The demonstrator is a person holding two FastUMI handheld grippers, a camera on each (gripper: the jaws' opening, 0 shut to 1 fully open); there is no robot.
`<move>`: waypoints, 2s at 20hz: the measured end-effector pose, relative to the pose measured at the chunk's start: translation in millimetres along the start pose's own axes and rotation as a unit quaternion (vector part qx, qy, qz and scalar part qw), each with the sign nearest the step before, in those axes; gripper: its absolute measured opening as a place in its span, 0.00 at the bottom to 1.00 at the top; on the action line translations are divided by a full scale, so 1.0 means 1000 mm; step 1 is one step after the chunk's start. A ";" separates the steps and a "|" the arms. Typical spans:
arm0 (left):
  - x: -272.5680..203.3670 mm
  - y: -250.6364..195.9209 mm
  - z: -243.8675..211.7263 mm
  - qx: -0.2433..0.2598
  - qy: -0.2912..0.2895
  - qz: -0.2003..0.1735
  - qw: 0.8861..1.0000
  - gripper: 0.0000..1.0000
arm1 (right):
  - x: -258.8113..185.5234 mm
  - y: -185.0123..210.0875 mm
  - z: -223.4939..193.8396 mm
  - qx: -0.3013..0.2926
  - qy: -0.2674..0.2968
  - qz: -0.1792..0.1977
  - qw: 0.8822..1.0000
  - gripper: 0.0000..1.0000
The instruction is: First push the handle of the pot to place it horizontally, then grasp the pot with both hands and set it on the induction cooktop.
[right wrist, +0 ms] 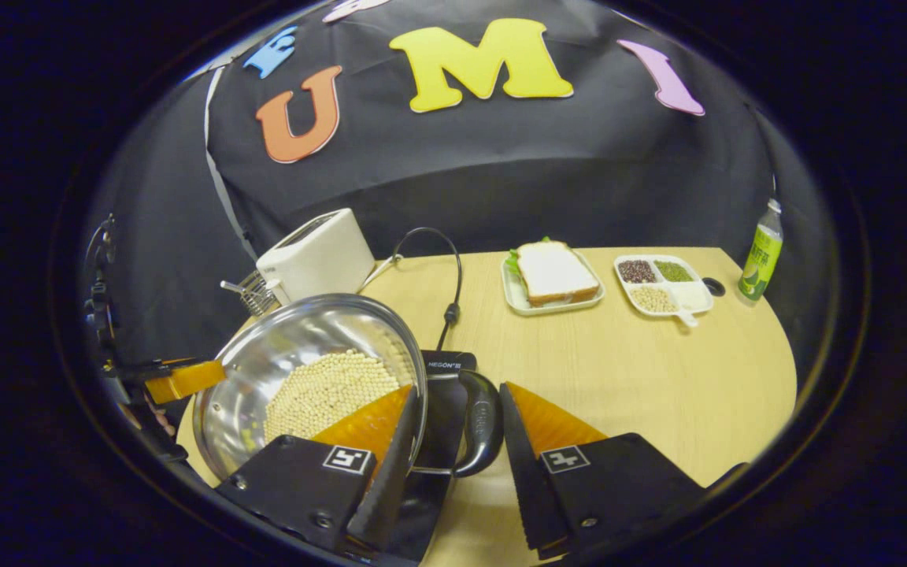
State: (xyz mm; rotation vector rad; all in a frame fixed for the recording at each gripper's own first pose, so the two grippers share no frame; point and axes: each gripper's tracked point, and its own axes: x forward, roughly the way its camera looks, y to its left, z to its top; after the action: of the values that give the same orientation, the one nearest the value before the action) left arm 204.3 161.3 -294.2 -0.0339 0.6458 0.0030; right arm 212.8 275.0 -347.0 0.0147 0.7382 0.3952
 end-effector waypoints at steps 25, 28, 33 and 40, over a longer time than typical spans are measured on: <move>-0.227 -0.079 0.117 0.004 -0.236 -0.024 0.971 0.96 | -0.295 -0.035 0.089 -0.030 -0.262 -0.076 0.962 0.99; -0.267 -0.096 0.128 0.000 -0.267 -0.029 0.963 0.95 | -0.343 -0.050 0.096 -0.040 -0.296 -0.107 0.948 0.97; -0.308 -0.105 0.108 0.023 -0.290 -0.015 0.957 0.95 | -0.402 -0.064 0.082 -0.055 -0.316 -0.143 0.936 0.99; -0.341 -0.116 0.081 0.002 -0.321 -0.018 0.947 0.95 | -0.436 -0.058 0.051 -0.062 -0.339 -0.138 0.929 0.96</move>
State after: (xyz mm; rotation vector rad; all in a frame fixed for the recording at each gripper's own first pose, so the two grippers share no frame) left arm -18.1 50.2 -20.7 -0.0383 -0.0080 -0.0228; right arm -25.5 73.0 -33.4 -0.0696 0.0247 0.1441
